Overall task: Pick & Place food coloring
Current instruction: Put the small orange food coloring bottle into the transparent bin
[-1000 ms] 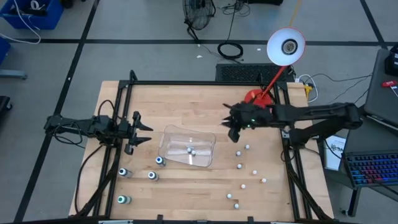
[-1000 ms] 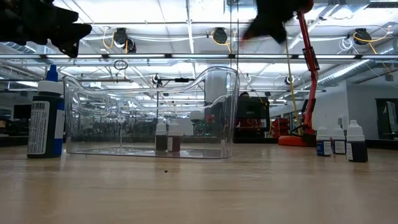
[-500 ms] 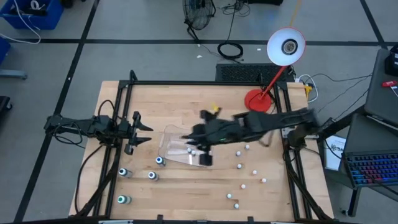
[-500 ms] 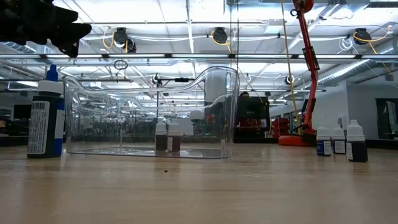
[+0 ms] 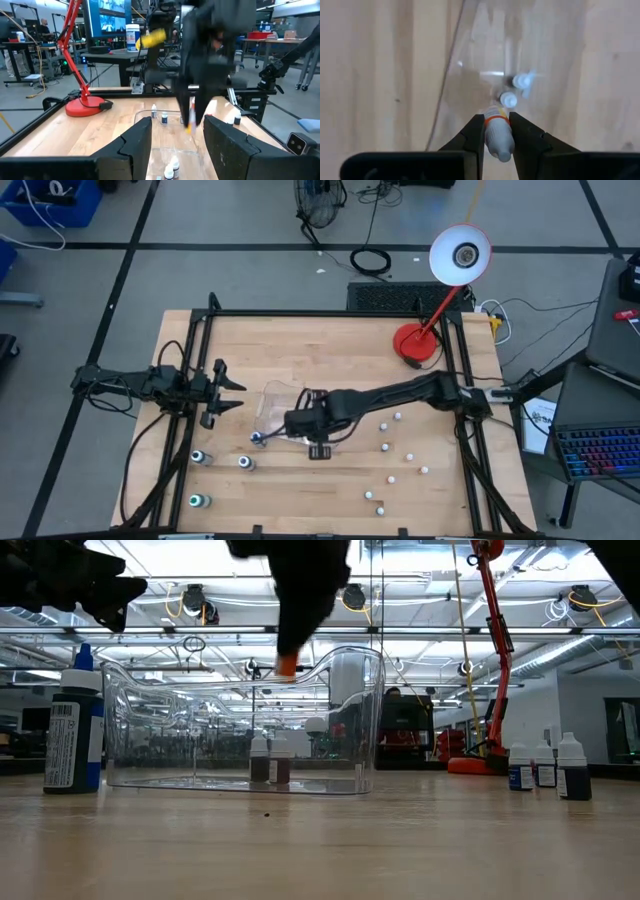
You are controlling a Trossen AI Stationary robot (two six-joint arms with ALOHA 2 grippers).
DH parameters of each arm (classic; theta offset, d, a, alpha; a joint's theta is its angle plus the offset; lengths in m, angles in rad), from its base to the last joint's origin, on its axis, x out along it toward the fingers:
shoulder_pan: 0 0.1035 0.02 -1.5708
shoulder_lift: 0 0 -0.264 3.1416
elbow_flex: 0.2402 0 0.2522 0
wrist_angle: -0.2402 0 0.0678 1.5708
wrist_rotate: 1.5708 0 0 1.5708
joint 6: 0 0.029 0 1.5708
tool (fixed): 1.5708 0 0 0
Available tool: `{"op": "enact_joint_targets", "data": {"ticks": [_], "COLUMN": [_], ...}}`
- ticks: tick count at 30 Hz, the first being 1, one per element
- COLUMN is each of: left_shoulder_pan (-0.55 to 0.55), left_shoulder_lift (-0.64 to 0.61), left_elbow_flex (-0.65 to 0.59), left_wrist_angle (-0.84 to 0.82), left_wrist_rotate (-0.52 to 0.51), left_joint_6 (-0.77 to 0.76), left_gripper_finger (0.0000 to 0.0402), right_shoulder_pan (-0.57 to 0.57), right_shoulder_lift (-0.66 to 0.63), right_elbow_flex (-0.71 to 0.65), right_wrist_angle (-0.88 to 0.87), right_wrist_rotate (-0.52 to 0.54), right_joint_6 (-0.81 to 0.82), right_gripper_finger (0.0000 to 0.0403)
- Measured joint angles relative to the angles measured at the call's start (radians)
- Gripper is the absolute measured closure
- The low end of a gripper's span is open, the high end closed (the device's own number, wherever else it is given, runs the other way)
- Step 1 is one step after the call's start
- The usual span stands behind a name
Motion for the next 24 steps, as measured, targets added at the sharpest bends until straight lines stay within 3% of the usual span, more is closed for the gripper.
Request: {"op": "enact_joint_targets", "data": {"ticks": [10, 13, 24], "left_shoulder_pan": [0.0, 0.0, 0.0], "left_shoulder_lift": [0.0, 0.0, 0.0], "left_elbow_flex": [0.0, 0.0, 0.0], "left_wrist_angle": [0.0, 0.0, 0.0], "left_wrist_rotate": [0.0, 0.0, 0.0], "left_joint_6": [0.0, 0.0, 0.0], "left_gripper_finger": [0.022, 0.0219, 0.0219], "right_shoulder_pan": [-0.047, -0.064, -0.085], "right_shoulder_lift": [0.002, 0.002, -0.004], "right_elbow_flex": [-0.215, -0.265, -0.292], "right_wrist_angle": [0.078, 0.124, 0.176], "right_wrist_rotate": [-0.006, -0.074, -0.11], "right_joint_6": [0.001, 0.003, 0.02], "right_gripper_finger": [0.0345, 0.0345, 0.0336]}}
